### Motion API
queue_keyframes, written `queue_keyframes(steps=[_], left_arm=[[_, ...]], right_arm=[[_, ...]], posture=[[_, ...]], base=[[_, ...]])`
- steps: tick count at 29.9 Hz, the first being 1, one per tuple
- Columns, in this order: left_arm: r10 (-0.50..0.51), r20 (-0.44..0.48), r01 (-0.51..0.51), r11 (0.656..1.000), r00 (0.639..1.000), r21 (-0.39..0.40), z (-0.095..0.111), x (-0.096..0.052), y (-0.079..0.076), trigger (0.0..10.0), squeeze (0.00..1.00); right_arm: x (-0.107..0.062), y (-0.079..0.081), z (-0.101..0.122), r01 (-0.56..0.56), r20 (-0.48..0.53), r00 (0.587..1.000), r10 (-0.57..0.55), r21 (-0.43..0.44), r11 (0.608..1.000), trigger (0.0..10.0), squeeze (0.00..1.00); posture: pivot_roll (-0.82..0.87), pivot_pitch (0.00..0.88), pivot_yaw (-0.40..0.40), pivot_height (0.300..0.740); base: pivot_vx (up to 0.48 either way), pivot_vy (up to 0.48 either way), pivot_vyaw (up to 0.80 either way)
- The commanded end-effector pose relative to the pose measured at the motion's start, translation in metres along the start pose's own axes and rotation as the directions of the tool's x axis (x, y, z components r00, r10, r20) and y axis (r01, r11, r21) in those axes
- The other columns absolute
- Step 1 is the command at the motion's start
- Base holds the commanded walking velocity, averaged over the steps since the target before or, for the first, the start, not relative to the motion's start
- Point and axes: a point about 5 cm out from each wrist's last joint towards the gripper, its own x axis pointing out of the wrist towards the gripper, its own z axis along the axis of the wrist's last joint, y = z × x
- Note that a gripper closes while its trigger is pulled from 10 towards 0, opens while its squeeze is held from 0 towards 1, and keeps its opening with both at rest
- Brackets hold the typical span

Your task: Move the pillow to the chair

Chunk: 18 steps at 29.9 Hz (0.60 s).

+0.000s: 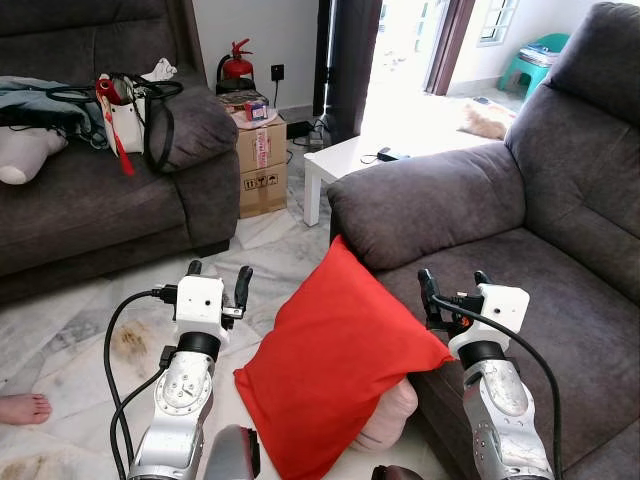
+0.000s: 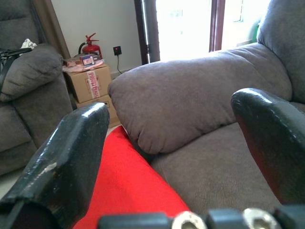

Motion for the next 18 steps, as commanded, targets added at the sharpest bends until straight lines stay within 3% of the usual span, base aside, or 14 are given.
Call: queue_keyframes(steps=[1,9,15,18], left_arm=[[0.021,0.0,-0.021,1.0,1.0,-0.018,0.0016,0.0001,0.0039,10.0,0.0],[0.044,-0.004,-0.044,0.999,0.999,-0.03,0.0015,0.0003,0.0083,10.0,0.0],[0.044,-0.005,-0.044,0.998,0.999,-0.035,0.0014,0.0011,0.0082,10.0,0.0],[0.042,0.0,-0.042,0.998,0.999,-0.038,0.0024,0.0025,0.0078,10.0,0.0]], right_arm=[[0.0018,-0.0014,0.0031,0.004,0.008,1.0,-0.004,0.002,1.0,10.0,0.0],[0.0015,-0.0008,0.0023,0.004,0.003,1.0,-0.004,0.007,1.0,10.0,0.0],[0.0022,-0.0007,0.0022,0.0,0.004,1.0,0.0,0.008,1.0,10.0,0.0],[0.0027,-0.0015,0.0033,0.009,0.012,1.0,-0.009,0.001,1.0,10.0,0.0]], posture=[[0.06,0.0,-0.065,0.628],[0.06,0.0,-0.064,0.628],[0.05,0.0,-0.063,0.628],[0.05,0.0,-0.062,0.628]], base=[[0.0,0.0,0.0],[0.0,0.0,0.0],[0.0,0.0,-0.78],[0.0,0.0,0.0]])
